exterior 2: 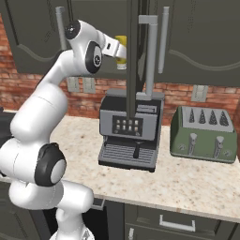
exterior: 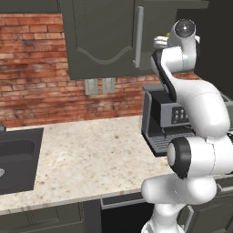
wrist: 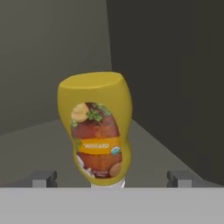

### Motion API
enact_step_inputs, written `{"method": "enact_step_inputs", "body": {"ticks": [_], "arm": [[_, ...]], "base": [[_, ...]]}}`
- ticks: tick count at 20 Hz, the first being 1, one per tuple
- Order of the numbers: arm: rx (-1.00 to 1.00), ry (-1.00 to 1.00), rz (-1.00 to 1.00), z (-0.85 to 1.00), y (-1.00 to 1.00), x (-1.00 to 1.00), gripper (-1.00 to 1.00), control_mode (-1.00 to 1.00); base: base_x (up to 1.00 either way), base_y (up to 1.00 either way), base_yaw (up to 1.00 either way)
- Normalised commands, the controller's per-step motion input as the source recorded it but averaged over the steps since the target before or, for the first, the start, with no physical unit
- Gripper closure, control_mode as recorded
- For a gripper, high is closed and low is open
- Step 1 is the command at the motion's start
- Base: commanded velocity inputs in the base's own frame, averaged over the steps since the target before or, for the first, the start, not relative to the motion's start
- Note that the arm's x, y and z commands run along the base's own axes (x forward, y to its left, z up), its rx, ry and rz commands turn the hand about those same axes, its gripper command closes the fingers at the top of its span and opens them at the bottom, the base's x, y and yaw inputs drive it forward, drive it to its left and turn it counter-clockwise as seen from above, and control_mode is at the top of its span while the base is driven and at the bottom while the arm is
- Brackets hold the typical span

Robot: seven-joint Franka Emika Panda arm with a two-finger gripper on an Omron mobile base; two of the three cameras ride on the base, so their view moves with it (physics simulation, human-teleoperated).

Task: The dining table condiment station is running low on mustard. Refill the condiment station by opening the cabinet and taking the mustard from the cabinet and placing it on the dining table.

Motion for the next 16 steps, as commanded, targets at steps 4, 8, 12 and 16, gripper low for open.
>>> {"method": "enact_step_inputs", "body": {"ticks": [4,8,12,16], "arm": [[0.0,0.0,0.01,0.0,-0.02,0.18,-1.0,-1.0],[0.0,0.0,0.01,0.0,-0.03,0.17,-1.0,-1.0],[0.0,0.0,0.01,0.0,-0.04,0.16,-1.0,-1.0],[0.0,0.0,0.0,0.0,-0.07,0.14,-1.0,-1.0]], "base": [[0.0,0.0,0.0],[0.0,0.0,0.0],[0.0,0.0,0.0],[0.0,0.0,0.0]]}}
